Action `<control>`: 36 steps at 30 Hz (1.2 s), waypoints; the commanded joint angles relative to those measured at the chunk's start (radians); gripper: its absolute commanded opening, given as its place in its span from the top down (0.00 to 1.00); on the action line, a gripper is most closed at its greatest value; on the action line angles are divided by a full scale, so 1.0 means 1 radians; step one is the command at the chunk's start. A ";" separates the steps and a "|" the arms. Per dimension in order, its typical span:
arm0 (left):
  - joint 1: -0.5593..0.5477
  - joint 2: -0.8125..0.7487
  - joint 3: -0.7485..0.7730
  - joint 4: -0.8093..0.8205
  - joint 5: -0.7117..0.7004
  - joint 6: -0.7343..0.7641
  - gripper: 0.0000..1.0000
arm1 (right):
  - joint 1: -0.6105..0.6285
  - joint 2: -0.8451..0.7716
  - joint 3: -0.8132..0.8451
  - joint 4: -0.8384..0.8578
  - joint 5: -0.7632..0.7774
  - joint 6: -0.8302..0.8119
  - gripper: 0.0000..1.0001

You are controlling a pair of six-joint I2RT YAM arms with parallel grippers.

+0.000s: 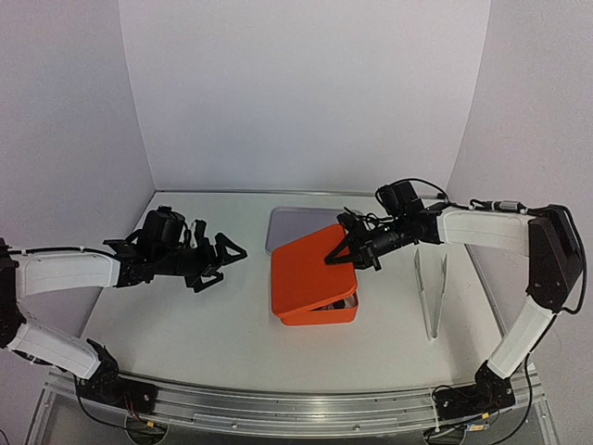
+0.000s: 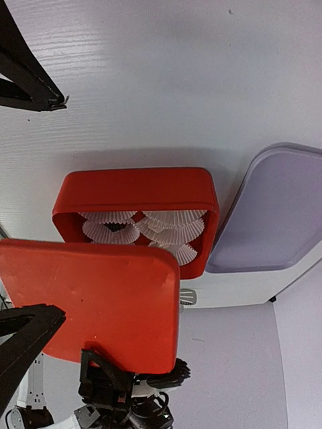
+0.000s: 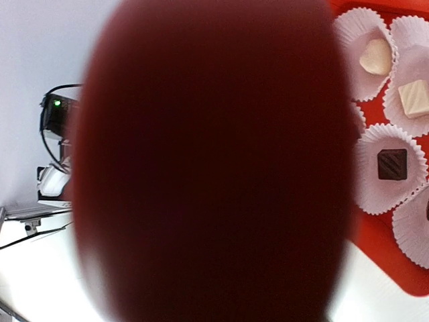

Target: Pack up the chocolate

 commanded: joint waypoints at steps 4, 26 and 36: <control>-0.068 0.165 0.126 0.132 0.050 0.043 0.00 | -0.011 0.084 0.055 -0.022 0.042 -0.092 1.00; -0.122 0.401 0.264 0.163 0.068 0.057 0.00 | -0.068 0.161 0.120 -0.018 0.050 -0.132 1.00; -0.124 0.485 0.324 0.129 0.069 0.069 0.03 | -0.091 0.184 0.097 -0.014 0.004 -0.115 1.00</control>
